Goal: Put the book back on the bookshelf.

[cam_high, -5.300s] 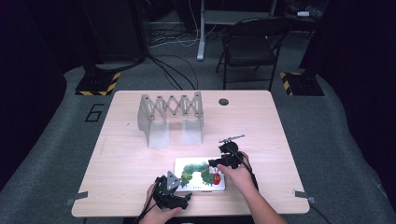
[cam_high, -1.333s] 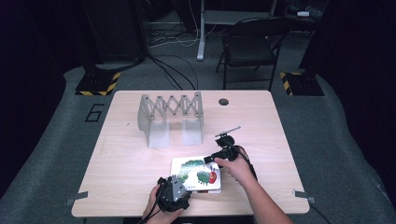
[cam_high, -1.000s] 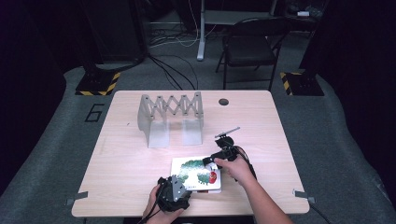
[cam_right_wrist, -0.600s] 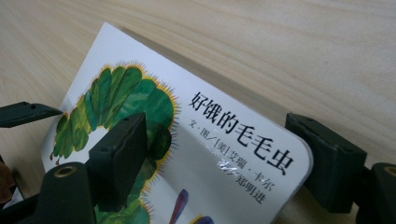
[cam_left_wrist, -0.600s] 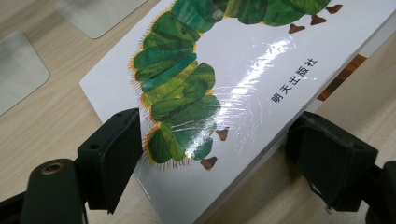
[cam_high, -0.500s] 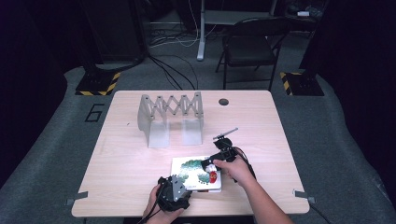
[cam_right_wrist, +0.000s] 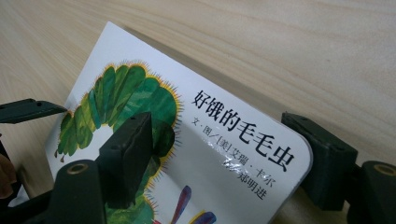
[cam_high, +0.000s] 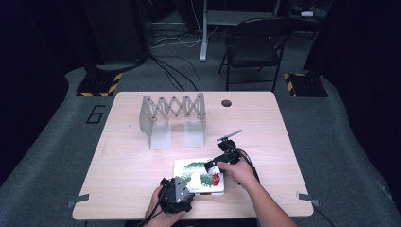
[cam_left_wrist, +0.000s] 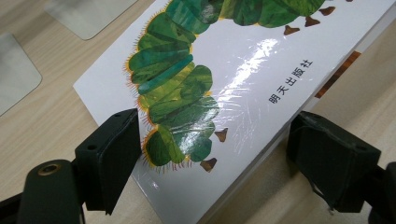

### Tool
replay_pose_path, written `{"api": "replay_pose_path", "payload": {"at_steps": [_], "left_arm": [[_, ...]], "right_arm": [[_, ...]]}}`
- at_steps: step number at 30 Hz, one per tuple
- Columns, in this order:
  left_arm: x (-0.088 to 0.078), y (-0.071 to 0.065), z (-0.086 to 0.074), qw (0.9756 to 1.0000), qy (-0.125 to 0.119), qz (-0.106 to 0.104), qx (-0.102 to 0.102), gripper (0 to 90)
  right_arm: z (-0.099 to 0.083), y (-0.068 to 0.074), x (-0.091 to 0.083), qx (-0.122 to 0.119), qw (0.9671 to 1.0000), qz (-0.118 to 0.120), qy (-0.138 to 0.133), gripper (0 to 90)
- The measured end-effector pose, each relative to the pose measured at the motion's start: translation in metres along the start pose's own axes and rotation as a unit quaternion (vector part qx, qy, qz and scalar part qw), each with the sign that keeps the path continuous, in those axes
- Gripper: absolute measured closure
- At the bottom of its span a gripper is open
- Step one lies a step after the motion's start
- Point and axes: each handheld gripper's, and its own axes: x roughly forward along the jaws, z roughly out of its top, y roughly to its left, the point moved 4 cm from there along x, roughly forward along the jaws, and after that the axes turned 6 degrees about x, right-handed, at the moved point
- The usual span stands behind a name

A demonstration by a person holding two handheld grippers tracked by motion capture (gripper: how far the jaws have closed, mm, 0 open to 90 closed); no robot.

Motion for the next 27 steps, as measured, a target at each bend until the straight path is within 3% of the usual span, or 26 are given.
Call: {"api": "replay_pose_path", "payload": {"at_steps": [8, 12, 15, 19, 27], "left_arm": [[0.000, 0.001, 0.001, 1.0000, 0.006, -0.003, 0.002, 17.2], [-0.003, 0.002, 0.001, 0.9998, 0.013, -0.018, -0.001, 19.1], [-0.010, 0.005, 0.003, 0.9987, 0.012, -0.043, -0.026, 23.4], [-0.015, 0.010, 0.005, 0.9980, 0.007, -0.052, -0.035, 23.8], [-0.024, 0.028, 0.009, 0.9977, 0.001, -0.042, -0.054, 23.8]], "right_arm": [[0.000, -0.002, 0.000, 0.004, 1.0000, 0.004, -0.003, 28.9], [0.000, -0.002, 0.000, 0.002, 1.0000, 0.001, -0.005, 30.1], [0.000, -0.003, -0.001, 0.002, 1.0000, 0.002, -0.006, 30.5], [0.000, -0.004, -0.001, 0.003, 1.0000, 0.002, -0.006, 30.8], [-0.001, -0.003, -0.001, 0.006, 1.0000, 0.003, -0.006, 30.8]]}}
